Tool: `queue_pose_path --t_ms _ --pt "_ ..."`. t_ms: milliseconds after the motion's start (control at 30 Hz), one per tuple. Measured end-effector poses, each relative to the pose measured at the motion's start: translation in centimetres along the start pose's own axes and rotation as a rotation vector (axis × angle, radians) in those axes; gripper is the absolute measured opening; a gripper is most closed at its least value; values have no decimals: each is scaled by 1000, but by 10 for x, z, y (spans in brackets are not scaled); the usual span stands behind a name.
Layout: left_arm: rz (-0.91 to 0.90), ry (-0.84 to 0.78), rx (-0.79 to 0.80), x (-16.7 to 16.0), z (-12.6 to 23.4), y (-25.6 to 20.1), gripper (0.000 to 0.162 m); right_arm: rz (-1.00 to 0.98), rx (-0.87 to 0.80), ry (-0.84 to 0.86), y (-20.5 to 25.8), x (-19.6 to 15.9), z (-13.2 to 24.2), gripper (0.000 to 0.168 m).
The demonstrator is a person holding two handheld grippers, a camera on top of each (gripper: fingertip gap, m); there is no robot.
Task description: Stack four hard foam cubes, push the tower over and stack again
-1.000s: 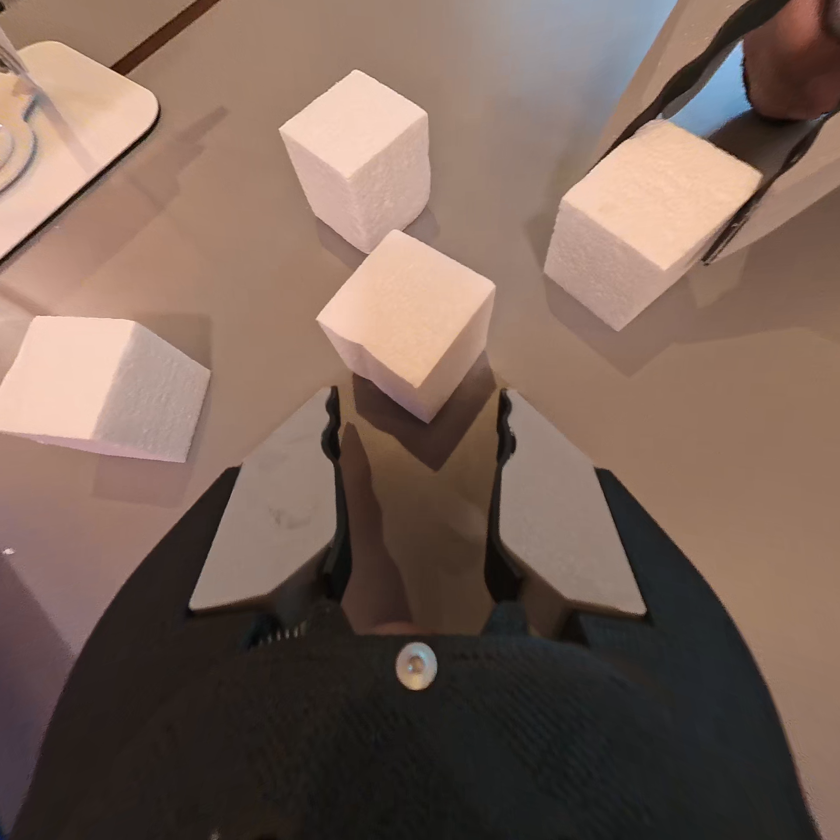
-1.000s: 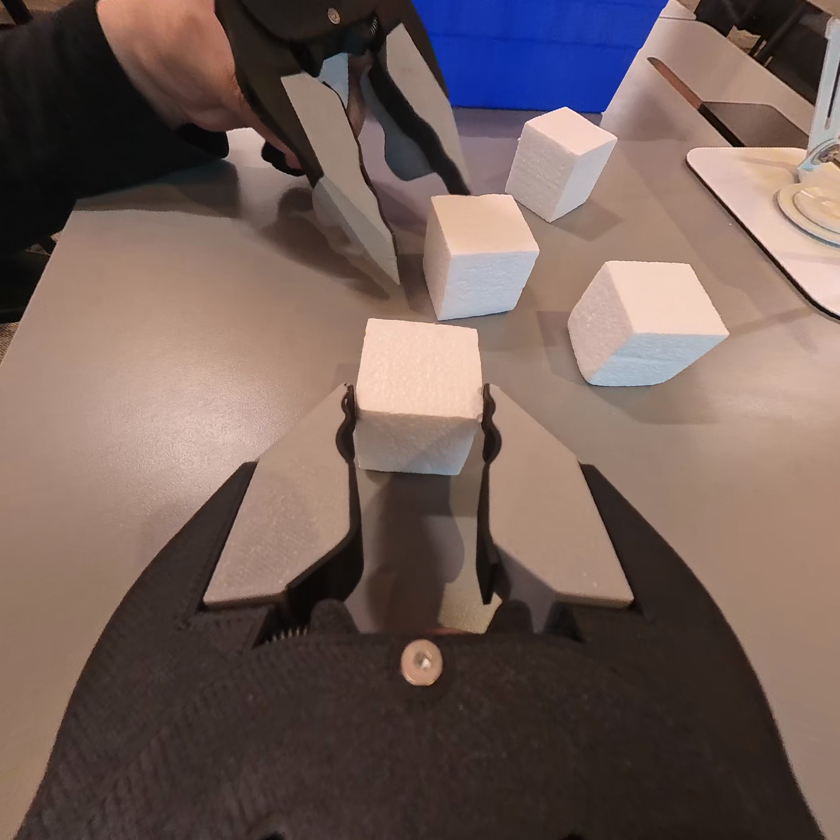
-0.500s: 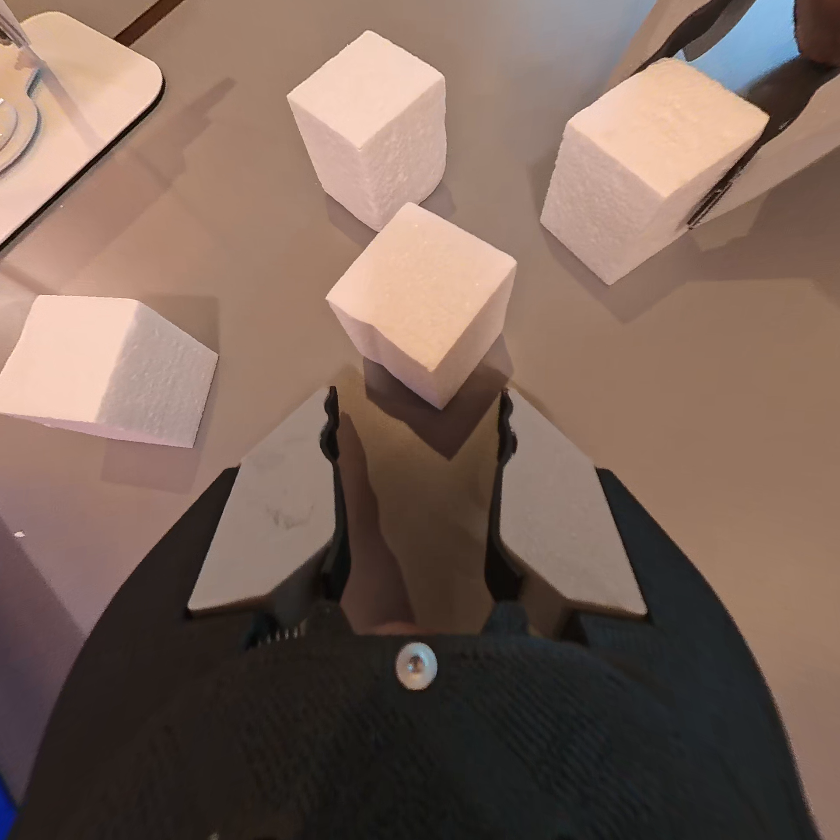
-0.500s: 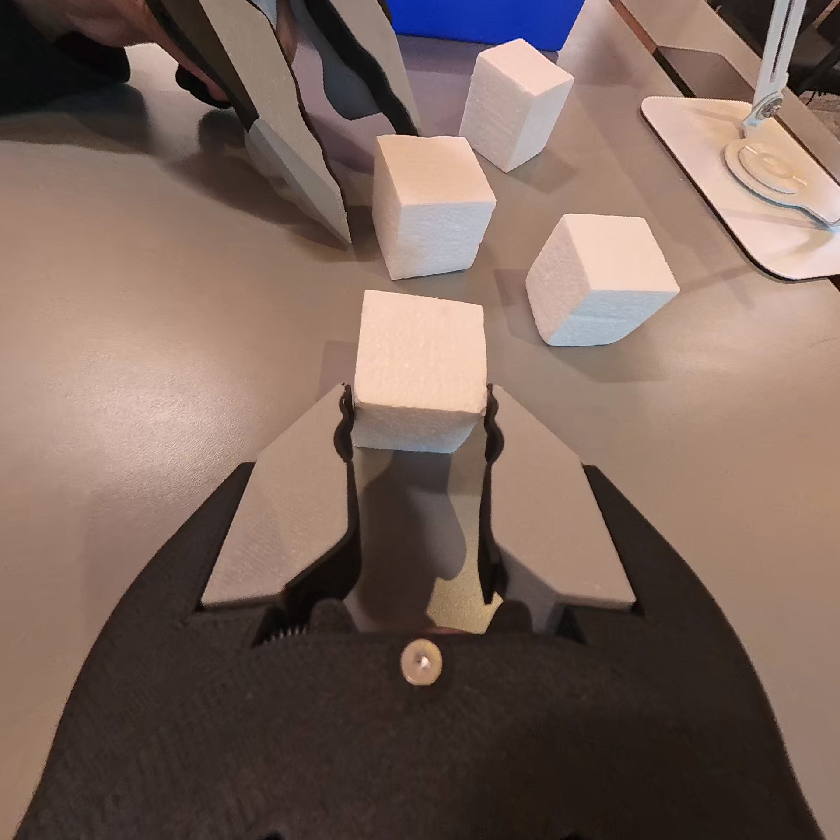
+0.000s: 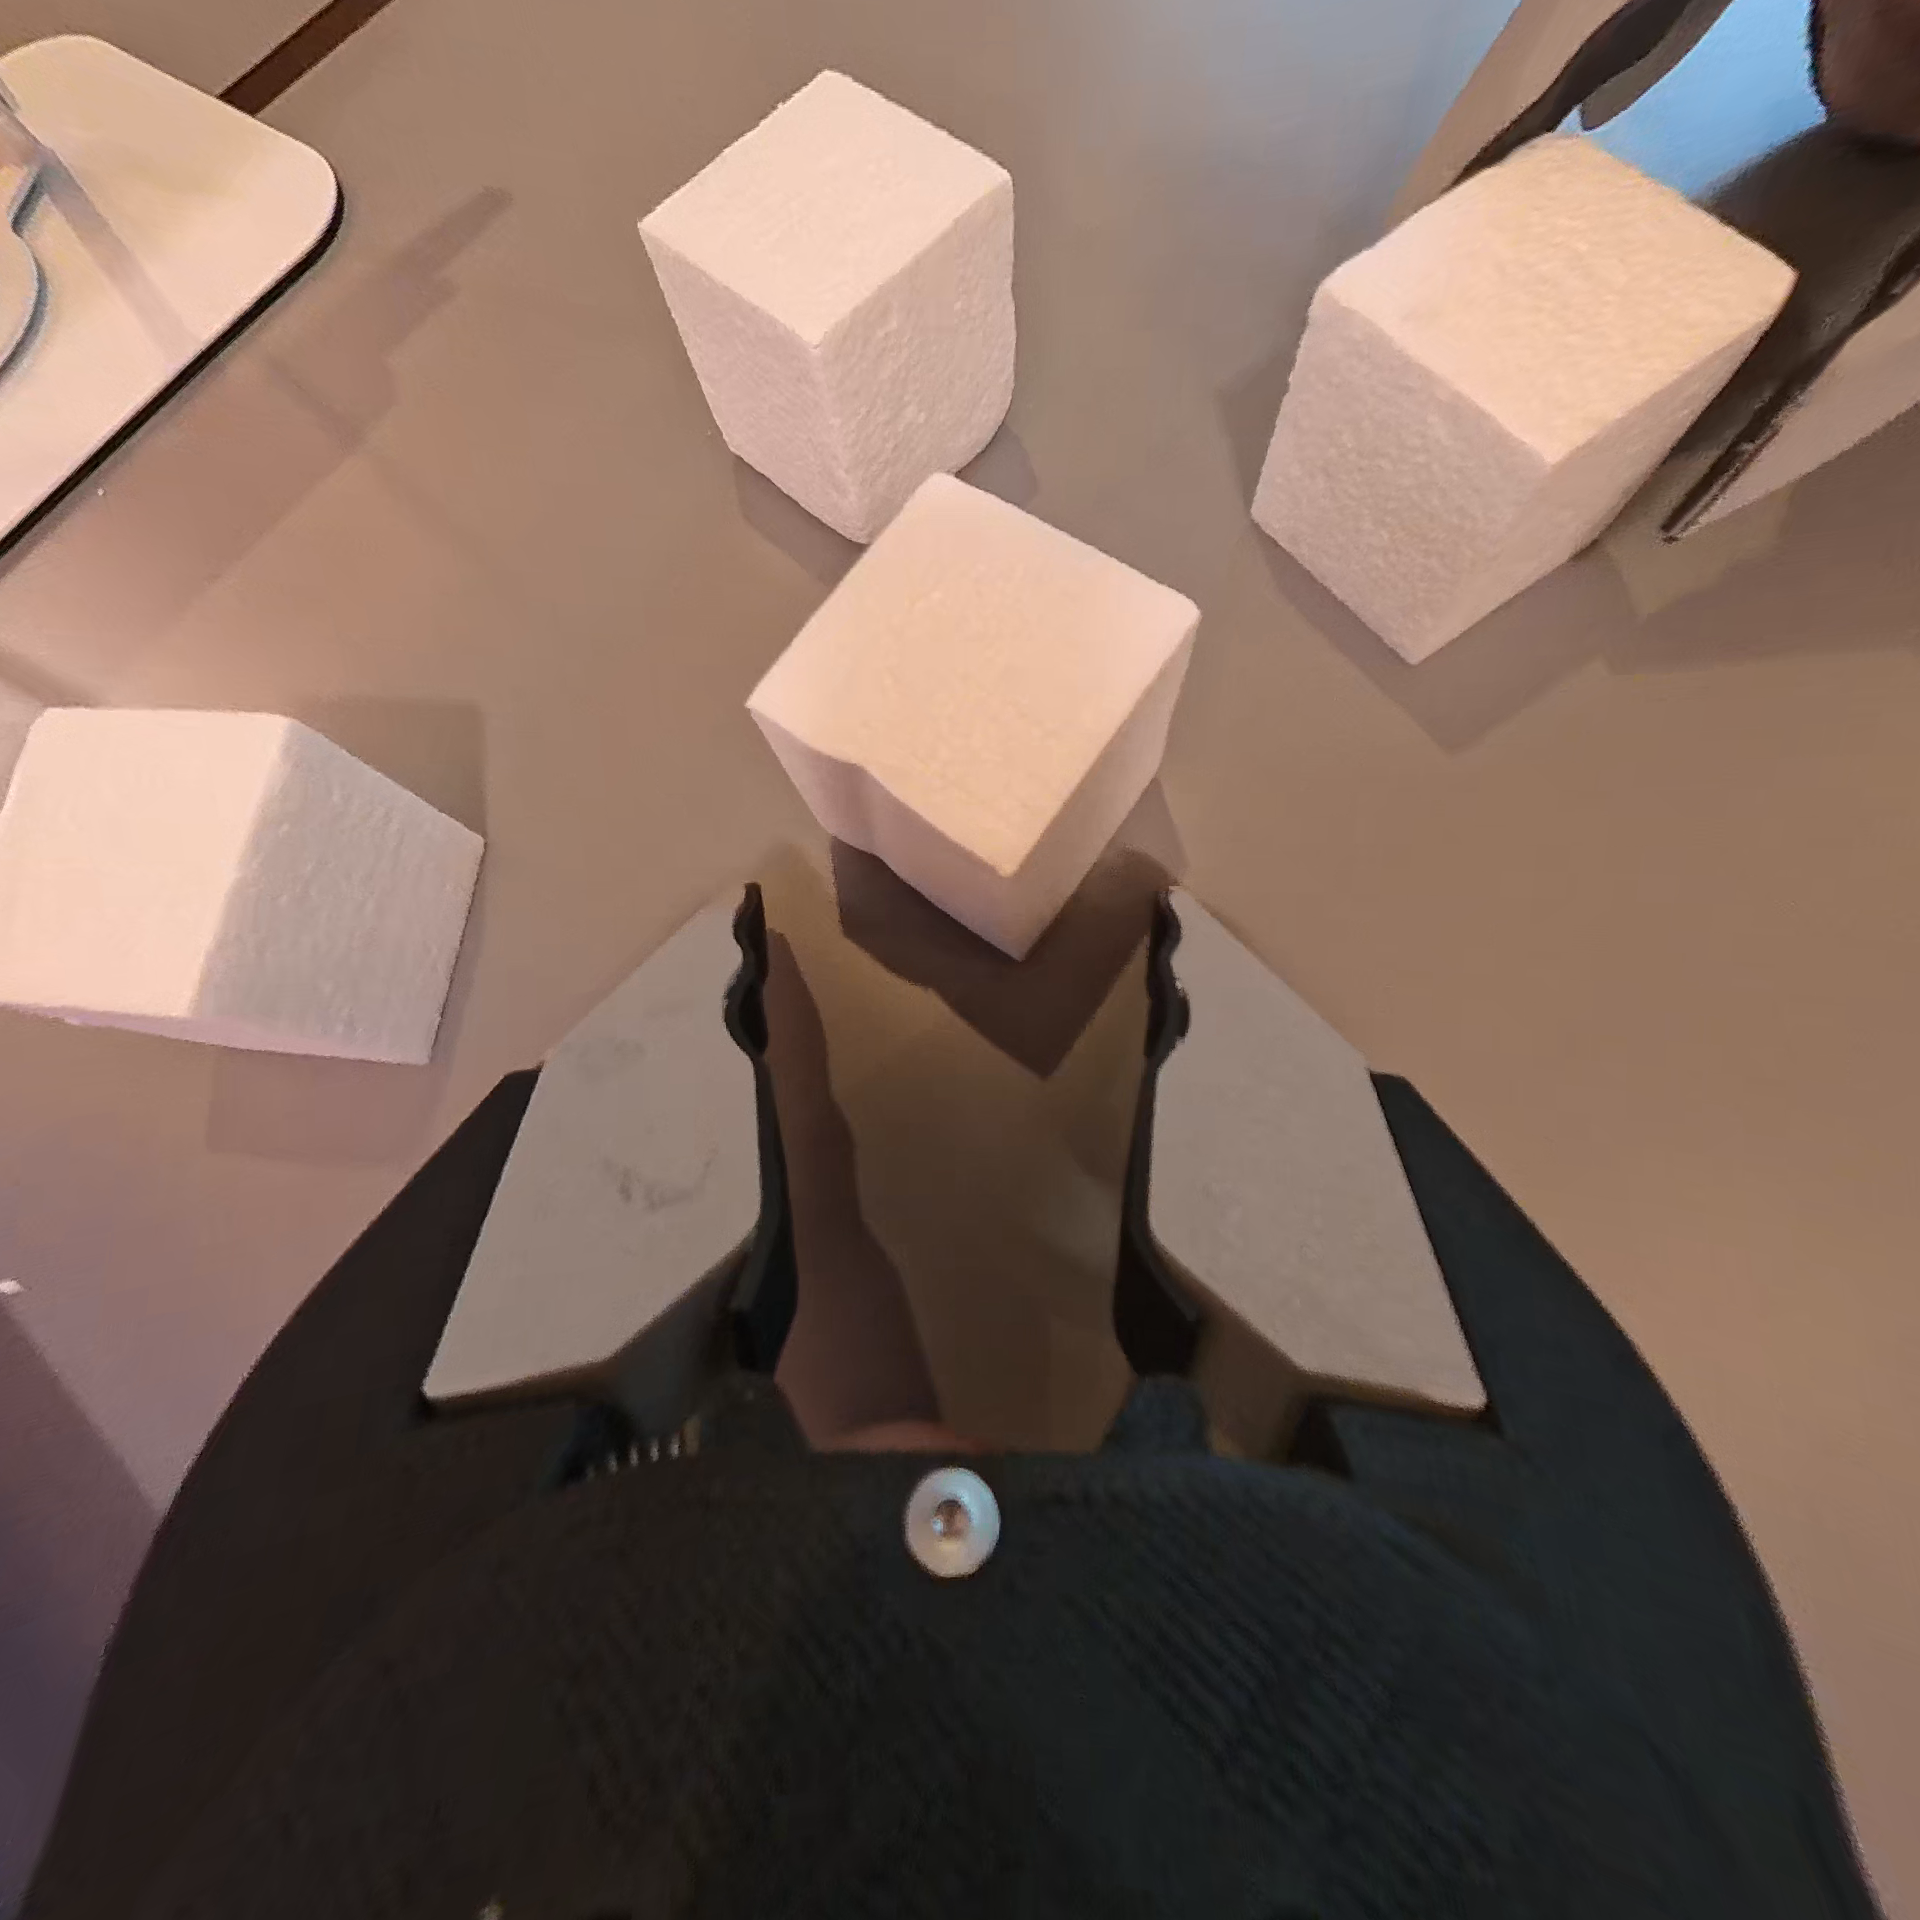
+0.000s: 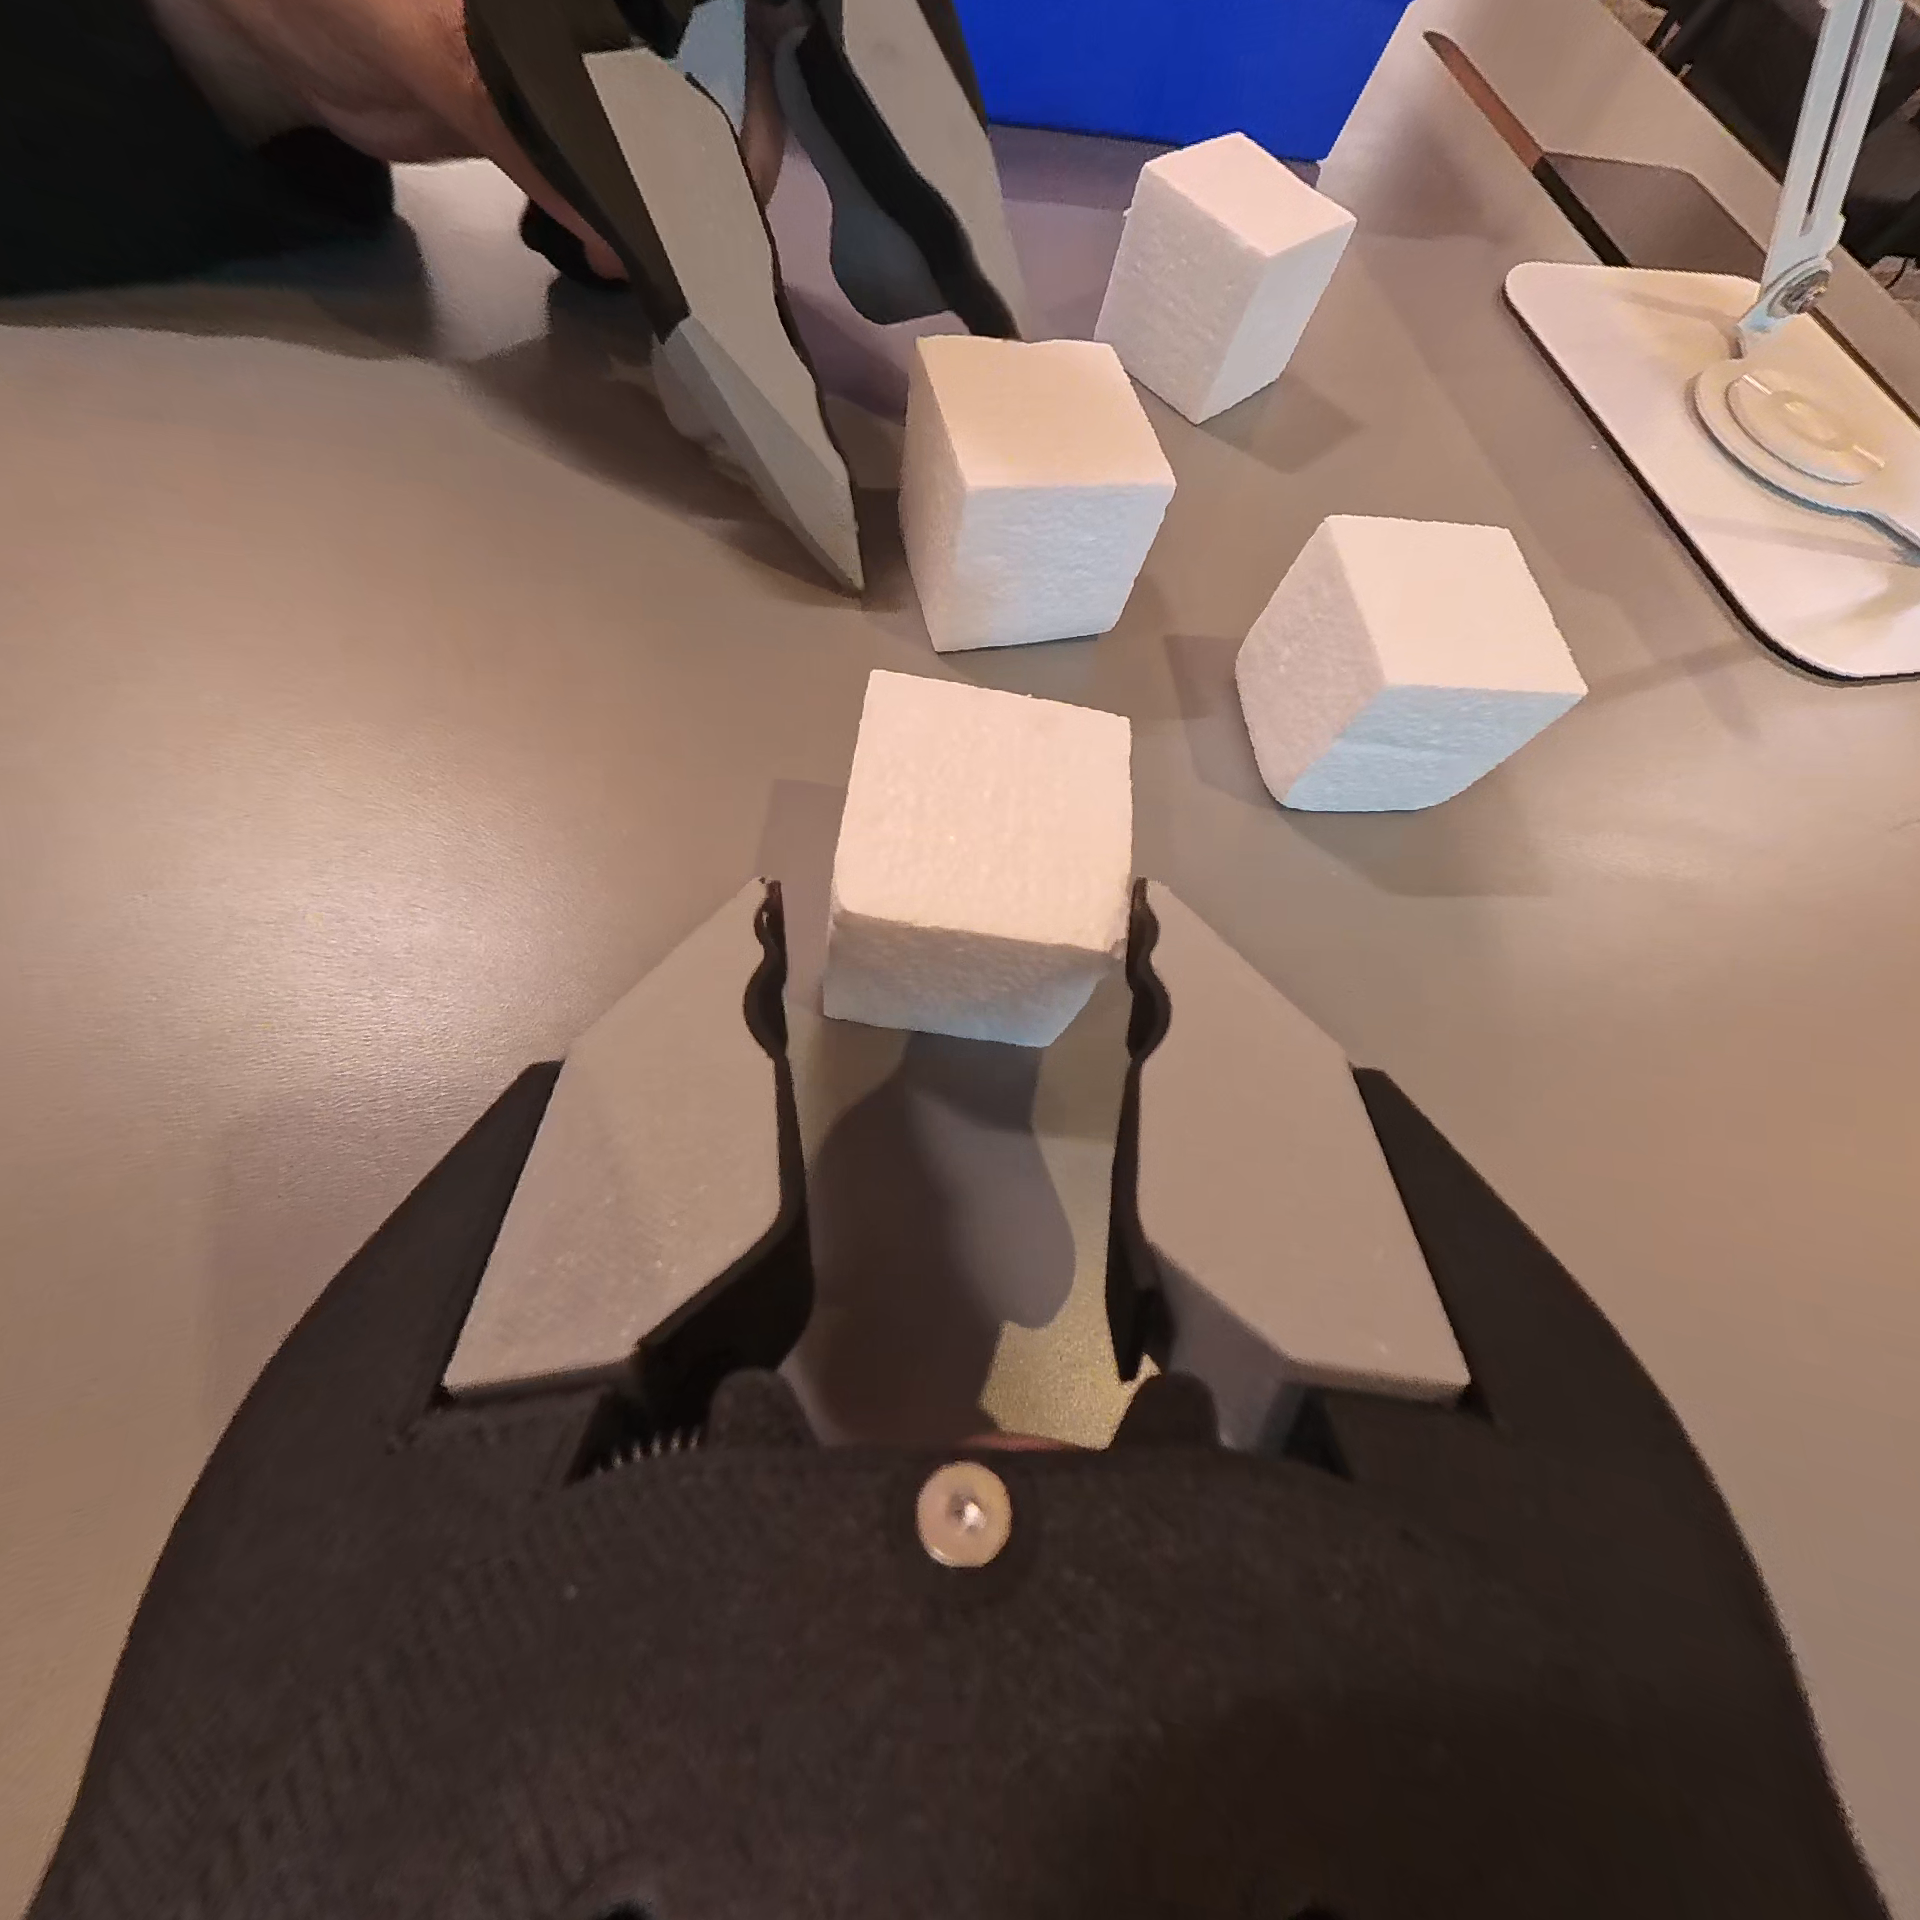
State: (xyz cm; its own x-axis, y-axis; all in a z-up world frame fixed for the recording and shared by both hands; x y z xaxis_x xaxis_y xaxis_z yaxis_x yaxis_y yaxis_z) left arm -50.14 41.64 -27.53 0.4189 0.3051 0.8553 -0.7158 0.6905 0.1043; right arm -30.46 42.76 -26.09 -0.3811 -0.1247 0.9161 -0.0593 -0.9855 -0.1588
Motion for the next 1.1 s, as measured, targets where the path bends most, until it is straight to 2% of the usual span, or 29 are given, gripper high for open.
queue_pose_path --t_ms 267,467,733,1100 --pt "-15 -4 -34 5 -10 5 74 -31 19 -58 1 5 3 65" --pt "39 13 -161 10 -24 0 69 -39 21 -67 1 6 3 64" --pt "-18 -1 -145 12 -21 -4 67 -36 22 -72 1 6 4 63" --pt "9 -251 -153 39 8 -7 66 -65 14 -186 0 20 14 60"
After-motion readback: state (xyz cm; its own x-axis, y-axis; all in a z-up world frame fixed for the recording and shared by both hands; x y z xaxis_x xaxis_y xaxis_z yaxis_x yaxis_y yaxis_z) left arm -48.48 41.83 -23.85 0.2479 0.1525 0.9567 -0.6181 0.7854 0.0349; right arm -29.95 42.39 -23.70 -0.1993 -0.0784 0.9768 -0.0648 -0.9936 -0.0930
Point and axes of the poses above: each gripper's, where its closed fingertips meet, z back along the fingers, x out of its top, y = z × x across the jaws, the point moved 6 cm from there along z, back along the fingers, and after that the axes turned 11 degrees about -y, right-handed, at the moved point
